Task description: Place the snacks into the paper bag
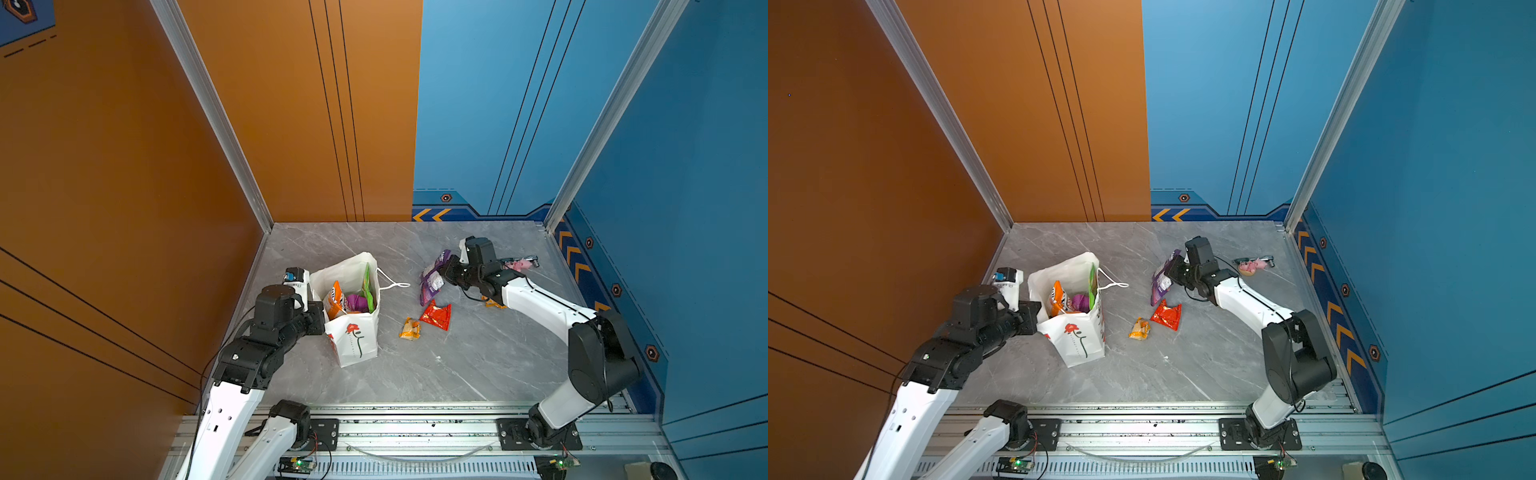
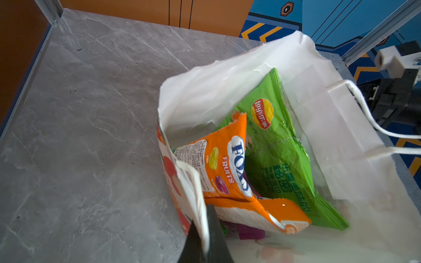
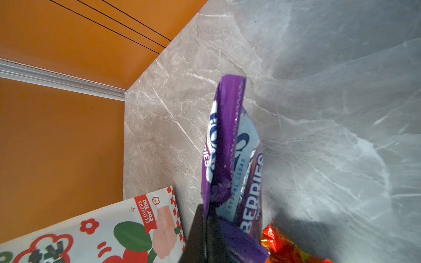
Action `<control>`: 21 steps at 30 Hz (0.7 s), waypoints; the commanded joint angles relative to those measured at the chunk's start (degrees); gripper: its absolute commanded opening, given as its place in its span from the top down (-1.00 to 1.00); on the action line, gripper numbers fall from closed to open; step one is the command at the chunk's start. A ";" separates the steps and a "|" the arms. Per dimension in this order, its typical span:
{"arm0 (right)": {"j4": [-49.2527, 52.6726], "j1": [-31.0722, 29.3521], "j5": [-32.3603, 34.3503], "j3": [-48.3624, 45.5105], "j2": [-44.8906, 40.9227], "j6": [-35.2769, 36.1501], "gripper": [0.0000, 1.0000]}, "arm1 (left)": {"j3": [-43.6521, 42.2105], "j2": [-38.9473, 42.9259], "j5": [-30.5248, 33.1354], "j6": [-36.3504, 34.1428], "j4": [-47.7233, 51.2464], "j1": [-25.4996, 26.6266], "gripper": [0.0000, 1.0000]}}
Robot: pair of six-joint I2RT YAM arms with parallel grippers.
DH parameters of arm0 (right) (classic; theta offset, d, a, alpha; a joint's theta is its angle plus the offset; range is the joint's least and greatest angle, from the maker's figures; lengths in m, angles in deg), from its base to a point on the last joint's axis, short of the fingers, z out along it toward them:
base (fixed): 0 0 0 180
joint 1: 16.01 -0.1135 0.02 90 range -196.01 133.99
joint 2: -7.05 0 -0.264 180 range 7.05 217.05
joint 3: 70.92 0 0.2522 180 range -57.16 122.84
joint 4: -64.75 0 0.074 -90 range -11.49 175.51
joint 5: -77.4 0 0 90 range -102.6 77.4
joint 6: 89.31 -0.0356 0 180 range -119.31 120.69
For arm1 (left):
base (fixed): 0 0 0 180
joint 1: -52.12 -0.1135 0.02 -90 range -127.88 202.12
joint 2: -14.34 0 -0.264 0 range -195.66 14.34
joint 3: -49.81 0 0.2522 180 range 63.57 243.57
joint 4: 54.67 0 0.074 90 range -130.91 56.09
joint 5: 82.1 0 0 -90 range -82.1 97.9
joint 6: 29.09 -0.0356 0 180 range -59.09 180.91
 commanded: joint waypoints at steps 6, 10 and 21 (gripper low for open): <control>0.79 -2.21 3.63 -2.58 -10.51 1.56 1.00 | 0.50 1.02 1.07 -0.76 -6.54 -0.68 1.00; 3.63 -3.56 6.03 -3.34 -14.36 3.09 1.00 | 0.54 1.03 1.06 -0.70 -6.54 -0.74 1.00; 8.09 -7.05 10.22 -4.74 -21.09 4.42 1.00 | 0.55 1.20 1.18 -0.74 -6.54 -0.73 1.00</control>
